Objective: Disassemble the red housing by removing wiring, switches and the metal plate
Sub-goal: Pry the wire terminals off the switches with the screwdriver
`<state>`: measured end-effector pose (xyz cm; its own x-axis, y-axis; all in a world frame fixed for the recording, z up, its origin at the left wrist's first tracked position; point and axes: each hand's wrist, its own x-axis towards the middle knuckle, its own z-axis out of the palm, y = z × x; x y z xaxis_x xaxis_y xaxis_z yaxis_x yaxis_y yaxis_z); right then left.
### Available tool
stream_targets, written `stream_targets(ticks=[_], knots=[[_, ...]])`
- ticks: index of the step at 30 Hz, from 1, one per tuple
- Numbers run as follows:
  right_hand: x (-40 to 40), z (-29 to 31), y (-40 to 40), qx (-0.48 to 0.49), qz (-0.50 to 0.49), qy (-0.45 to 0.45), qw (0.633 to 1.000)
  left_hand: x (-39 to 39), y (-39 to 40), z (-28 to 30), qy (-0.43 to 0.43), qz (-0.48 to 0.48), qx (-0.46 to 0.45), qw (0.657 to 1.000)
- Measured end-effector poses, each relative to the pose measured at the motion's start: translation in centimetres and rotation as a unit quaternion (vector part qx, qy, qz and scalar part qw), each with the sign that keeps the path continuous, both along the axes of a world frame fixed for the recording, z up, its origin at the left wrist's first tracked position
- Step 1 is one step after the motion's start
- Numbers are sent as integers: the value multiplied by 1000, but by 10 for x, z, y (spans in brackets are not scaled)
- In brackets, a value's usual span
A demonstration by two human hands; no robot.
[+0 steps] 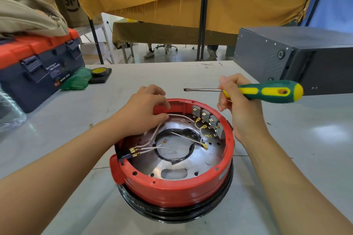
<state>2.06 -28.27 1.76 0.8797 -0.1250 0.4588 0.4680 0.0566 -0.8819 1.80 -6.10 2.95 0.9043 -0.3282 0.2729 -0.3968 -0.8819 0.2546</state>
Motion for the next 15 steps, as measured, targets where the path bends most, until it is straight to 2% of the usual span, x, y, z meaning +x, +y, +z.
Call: stream_targets(ticks=[3, 8, 11, 15], knots=[[0, -1, 0, -47, 32, -6, 998, -8, 8, 2, -4, 27, -3, 1000], [0, -1, -2, -34, 84, -1, 996, -21, 19, 8, 12, 103, 33, 994], [-1, -1, -3, -24, 110, 16, 993, -30, 28, 15, 51, 150, 51, 986], [-3, -1, -3, -56, 125, 33, 990, -40, 37, 21, 129, 189, 77, 970]])
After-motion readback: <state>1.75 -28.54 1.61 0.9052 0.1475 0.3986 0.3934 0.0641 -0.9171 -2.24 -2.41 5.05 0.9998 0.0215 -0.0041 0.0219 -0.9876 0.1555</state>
